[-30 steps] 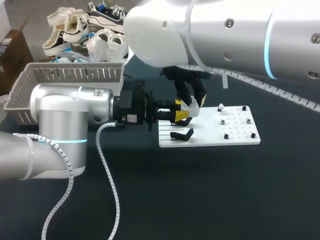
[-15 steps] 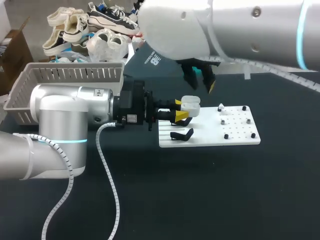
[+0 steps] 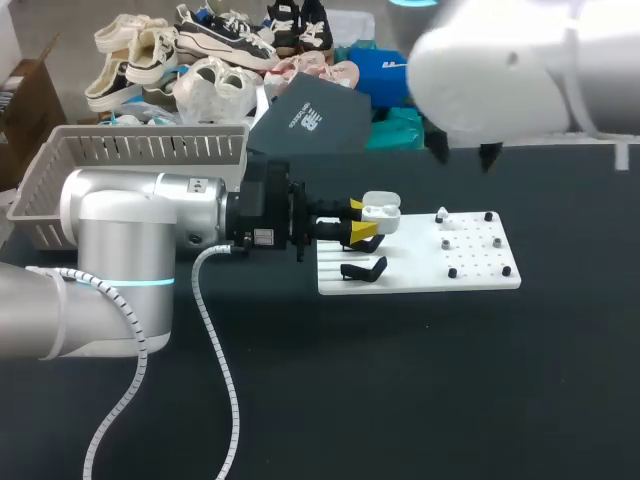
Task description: Pick up each earbud case from the left stands, insert the matching earbuds, close the lid, and place the case in the box.
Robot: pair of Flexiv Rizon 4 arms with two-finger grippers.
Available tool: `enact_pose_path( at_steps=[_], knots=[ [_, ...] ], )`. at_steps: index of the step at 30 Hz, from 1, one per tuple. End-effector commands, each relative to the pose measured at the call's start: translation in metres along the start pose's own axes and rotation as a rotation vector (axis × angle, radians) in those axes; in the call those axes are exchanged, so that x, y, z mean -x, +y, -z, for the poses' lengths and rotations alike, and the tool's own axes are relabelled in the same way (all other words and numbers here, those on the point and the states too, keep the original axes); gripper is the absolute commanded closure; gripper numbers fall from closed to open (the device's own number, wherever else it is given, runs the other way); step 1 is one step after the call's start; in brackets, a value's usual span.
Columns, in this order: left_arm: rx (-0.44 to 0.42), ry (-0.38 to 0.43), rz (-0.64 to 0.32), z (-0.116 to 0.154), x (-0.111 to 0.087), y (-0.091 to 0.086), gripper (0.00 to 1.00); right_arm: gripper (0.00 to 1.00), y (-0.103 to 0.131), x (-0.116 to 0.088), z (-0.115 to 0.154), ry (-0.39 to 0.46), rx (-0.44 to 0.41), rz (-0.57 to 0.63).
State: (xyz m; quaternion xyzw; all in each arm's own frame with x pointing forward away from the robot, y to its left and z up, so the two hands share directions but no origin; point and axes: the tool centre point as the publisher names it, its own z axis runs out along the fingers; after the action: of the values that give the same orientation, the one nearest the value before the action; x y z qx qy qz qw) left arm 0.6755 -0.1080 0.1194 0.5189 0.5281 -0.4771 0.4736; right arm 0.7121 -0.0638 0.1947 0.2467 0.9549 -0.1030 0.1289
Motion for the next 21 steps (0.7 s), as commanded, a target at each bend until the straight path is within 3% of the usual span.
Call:
enact_pose_path(
  at_steps=[1, 4, 16, 19, 21],
  knots=[
    [0.002, -0.002, -0.001, -0.001, -0.001, 0.0, 1.0, 0.45, -0.009, 0.01, -0.015, 0.013, 0.193, 0.03],
    [0.002, -0.002, -0.001, -0.001, -0.001, 0.0, 1.0, 0.37, -0.008, 0.016, -0.025, 0.021, 0.203, 0.065],
    [0.002, -0.002, -0.001, -0.001, -0.001, 0.0, 1.0, 0.41, 0.014, 0.032, -0.065, 0.007, 0.238, 0.16],
    [0.002, -0.002, -0.001, -0.001, -0.001, 0.0, 1.0, 0.37, 0.02, 0.034, -0.074, 0.013, 0.247, 0.159],
    [0.002, -0.002, -0.001, -0.001, -0.001, 0.0, 1.0, 0.27, 0.026, 0.035, -0.085, 0.008, 0.254, 0.15]
  ],
)
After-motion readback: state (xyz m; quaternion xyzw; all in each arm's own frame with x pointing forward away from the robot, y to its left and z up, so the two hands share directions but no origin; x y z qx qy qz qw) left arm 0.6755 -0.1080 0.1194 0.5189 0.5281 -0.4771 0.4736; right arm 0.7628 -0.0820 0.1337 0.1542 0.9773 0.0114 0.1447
